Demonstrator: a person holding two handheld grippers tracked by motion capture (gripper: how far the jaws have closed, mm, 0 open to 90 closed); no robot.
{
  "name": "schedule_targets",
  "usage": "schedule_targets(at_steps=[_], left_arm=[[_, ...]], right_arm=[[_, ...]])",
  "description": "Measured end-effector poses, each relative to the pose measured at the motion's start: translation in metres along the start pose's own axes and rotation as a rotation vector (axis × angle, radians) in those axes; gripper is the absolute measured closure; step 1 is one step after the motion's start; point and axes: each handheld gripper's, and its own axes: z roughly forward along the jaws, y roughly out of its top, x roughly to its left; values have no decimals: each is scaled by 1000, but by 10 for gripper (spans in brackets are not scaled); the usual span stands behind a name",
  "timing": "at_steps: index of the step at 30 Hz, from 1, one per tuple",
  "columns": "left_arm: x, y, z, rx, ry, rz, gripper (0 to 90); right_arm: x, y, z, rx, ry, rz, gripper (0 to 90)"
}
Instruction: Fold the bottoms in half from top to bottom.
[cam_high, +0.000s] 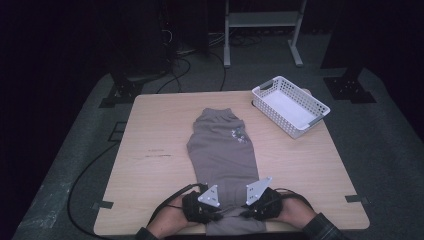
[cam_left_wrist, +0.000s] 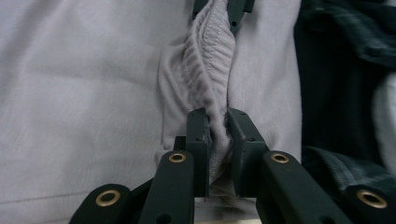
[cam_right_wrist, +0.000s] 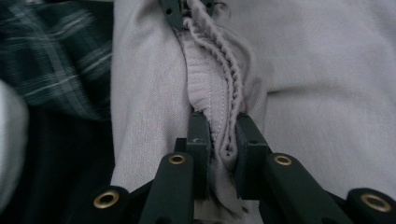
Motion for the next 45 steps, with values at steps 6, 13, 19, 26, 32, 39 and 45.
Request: schedule_targets(at_steps=[6,13,19,26,32,39,45], left_arm=[[9,11,-30,-88,44,1,801],[64,29,-53,-120,148,-66,793],[101,32,-55,-129,184,-128,785],[147,27,-38,-138,223,-202,766],[163,23,-20,-113,233,-231,707],[159,14,-27,-151,305,-253,492],[126,14,-39,-144,311,-184,540]], right_arm=[[-5,11,-21,-83,-24,-10,780],[-47,37,-39,-126,-138,14,777],[-81,48,-34,-115,-186,63,773],[-122,49,-18,-101,-221,148,770],[-146,40,0,-74,-236,218,732],[-155,32,1,-92,-299,278,474],[-145,32,-25,-142,-320,246,500]])
